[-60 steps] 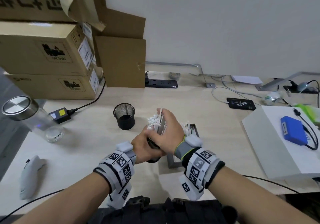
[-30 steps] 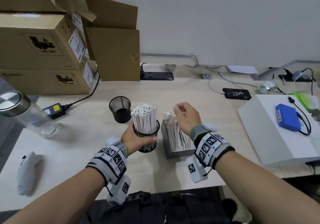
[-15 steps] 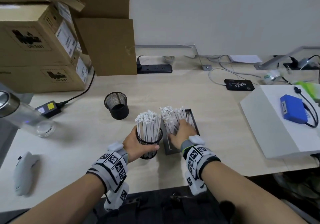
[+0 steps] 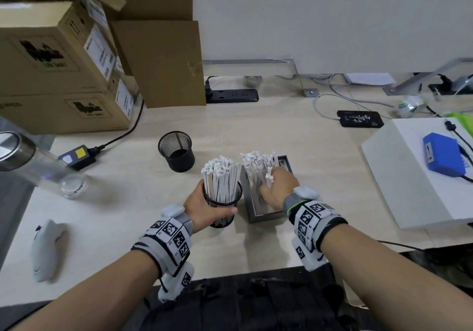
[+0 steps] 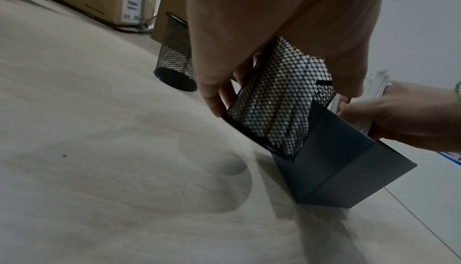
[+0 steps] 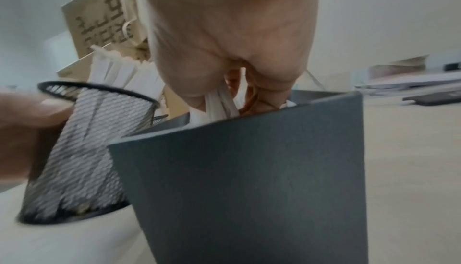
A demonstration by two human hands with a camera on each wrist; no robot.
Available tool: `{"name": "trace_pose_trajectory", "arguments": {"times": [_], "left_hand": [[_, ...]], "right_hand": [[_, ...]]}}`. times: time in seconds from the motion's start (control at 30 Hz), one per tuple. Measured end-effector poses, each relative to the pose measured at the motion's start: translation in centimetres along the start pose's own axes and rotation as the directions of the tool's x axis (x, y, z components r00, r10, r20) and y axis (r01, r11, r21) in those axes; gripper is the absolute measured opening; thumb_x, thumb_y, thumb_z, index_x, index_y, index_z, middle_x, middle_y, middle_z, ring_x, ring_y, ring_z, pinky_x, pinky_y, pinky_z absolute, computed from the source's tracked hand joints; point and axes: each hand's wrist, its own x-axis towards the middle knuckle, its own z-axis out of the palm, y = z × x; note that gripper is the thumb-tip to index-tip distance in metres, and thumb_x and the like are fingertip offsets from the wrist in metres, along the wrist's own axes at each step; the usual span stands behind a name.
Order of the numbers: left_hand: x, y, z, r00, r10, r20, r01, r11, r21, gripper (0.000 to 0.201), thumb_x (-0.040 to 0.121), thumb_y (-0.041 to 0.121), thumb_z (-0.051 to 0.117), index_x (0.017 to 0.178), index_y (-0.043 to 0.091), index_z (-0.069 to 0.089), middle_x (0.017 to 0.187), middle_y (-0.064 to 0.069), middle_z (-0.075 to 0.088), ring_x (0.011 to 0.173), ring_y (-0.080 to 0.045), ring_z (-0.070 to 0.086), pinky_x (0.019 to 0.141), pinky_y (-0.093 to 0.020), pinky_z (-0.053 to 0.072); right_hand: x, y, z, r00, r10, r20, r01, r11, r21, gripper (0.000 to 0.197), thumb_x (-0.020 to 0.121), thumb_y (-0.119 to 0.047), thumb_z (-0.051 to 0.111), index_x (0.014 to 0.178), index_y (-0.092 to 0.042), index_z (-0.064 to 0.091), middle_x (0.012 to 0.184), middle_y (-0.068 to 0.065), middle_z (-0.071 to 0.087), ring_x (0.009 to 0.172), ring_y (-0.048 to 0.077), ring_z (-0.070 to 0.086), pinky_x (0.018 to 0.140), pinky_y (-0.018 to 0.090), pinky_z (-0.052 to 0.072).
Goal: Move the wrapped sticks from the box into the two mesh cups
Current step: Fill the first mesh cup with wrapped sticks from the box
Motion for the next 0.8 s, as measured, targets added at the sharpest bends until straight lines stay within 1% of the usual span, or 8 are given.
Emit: {"name": "trace_pose_trajectory", "arguments": {"times": [0.13, 0.3, 0.37, 0.43, 0.5, 0.63, 0.7, 0.8], "left_hand": [[-0.2, 0.3, 0.0, 1.0, -0.009, -0.012, 0.009, 1.0, -0.001, 0.091, 0.058, 0.024, 0.093, 0.135, 0.023, 0.046, 0.12, 0.009, 0.061, 0.112, -0.01, 0.056, 0.092, -0.024, 0.04], [-0.2, 0.6, -0.5, 1.0, 0.014, 0.018, -0.014, 1.0, 0.013, 0.094, 0.057, 0.026, 0.093, 0.136, 0.023, 0.043, 0.121, 0.01, 0.06, 0.113, -0.009, 0.055, 0.093, -0.024, 0.04], [-0.1, 0.6, -0.9, 0.999, 0.026, 0.037, -0.027, 0.999, 0.022, 0.098, 0.054, 0.031, 0.094, 0.138, 0.024, 0.042, 0.123, 0.01, 0.061, 0.114, -0.009, 0.056, 0.094, -0.025, 0.041], [0.0, 0.6, -1.1, 0.998, 0.022, 0.058, -0.024, 0.999, 0.032, 0.101, 0.05, 0.036, 0.094, 0.137, 0.026, 0.043, 0.123, 0.01, 0.063, 0.114, -0.009, 0.057, 0.095, -0.025, 0.042], [0.1, 0.6, -1.1, 0.997, 0.016, 0.077, -0.019, 0.999, 0.045, 0.101, 0.047, 0.04, 0.093, 0.135, 0.027, 0.044, 0.121, 0.011, 0.064, 0.113, -0.008, 0.059, 0.095, -0.026, 0.044], [-0.1, 1.1, -0.7, 0.994, 0.015, 0.108, -0.02, 0.999, 0.041, 0.104, 0.041, 0.051, 0.09, 0.133, 0.028, 0.046, 0.119, 0.013, 0.066, 0.112, -0.007, 0.06, 0.099, -0.03, 0.047], [-0.2, 1.7, -0.5, 0.993, 0.031, 0.114, -0.032, 0.999, 0.007, 0.104, 0.041, 0.051, 0.089, 0.133, 0.028, 0.047, 0.12, 0.014, 0.065, 0.113, -0.005, 0.06, 0.098, -0.029, 0.046], [-0.3, 2.6, -0.6, 0.992, 0.061, 0.112, -0.056, 0.997, -0.05, 0.095, 0.048, 0.043, 0.091, 0.132, 0.026, 0.049, 0.117, 0.012, 0.067, 0.109, -0.002, 0.062, 0.096, -0.029, 0.049]], "right_hand": [[0.5, 0.7, -0.9, 0.996, 0.084, -0.005, -0.083, 0.993, 0.085, 0.048, 0.085, -0.031, 0.055, 0.128, -0.01, 0.052, 0.119, 0.014, 0.064, 0.102, 0.035, 0.062, 0.077, 0.029, 0.046], [-0.4, 0.0, -3.0, 0.993, 0.057, -0.099, -0.04, 0.985, 0.165, 0.06, 0.09, -0.05, 0.058, 0.13, -0.006, 0.053, 0.129, 0.017, 0.06, 0.117, 0.036, 0.056, 0.094, 0.037, 0.044], [-0.9, -0.8, -4.9, 0.981, 0.039, -0.191, 0.008, 0.971, 0.239, 0.049, 0.089, -0.047, 0.061, 0.117, -0.006, 0.062, 0.112, 0.016, 0.067, 0.105, 0.034, 0.062, 0.089, 0.037, 0.047], [-1.1, -1.7, -6.8, 0.958, -0.004, -0.288, 0.114, 0.923, 0.368, 0.025, 0.086, -0.044, 0.066, 0.082, -0.02, 0.064, 0.077, 0.004, 0.067, 0.077, 0.027, 0.064, 0.075, 0.033, 0.05], [-1.0, -2.6, -7.9, 0.933, -0.042, -0.357, 0.218, 0.855, 0.47, 0.03, 0.082, -0.042, 0.07, 0.064, -0.022, 0.056, 0.061, -0.004, 0.061, 0.064, 0.023, 0.063, 0.064, 0.03, 0.049], [-1.5, -5.0, -7.5, 0.933, -0.098, -0.348, 0.321, 0.666, 0.673, 0.029, 0.078, -0.035, 0.076, 0.062, -0.022, 0.056, 0.057, 0.0, 0.06, 0.055, 0.024, 0.063, 0.056, 0.042, 0.058], [-1.8, -5.6, -6.3, 0.936, -0.173, -0.306, 0.337, 0.688, 0.643, 0.031, 0.079, -0.036, 0.074, 0.06, -0.021, 0.055, 0.055, -0.003, 0.058, 0.053, 0.018, 0.059, 0.056, 0.039, 0.057], [-2.3, -6.0, -3.6, 0.945, -0.285, -0.159, 0.326, 0.803, 0.499, 0.031, 0.078, -0.043, 0.074, 0.061, -0.021, 0.059, 0.058, -0.009, 0.063, 0.053, 0.002, 0.059, 0.055, 0.022, 0.046]]}}
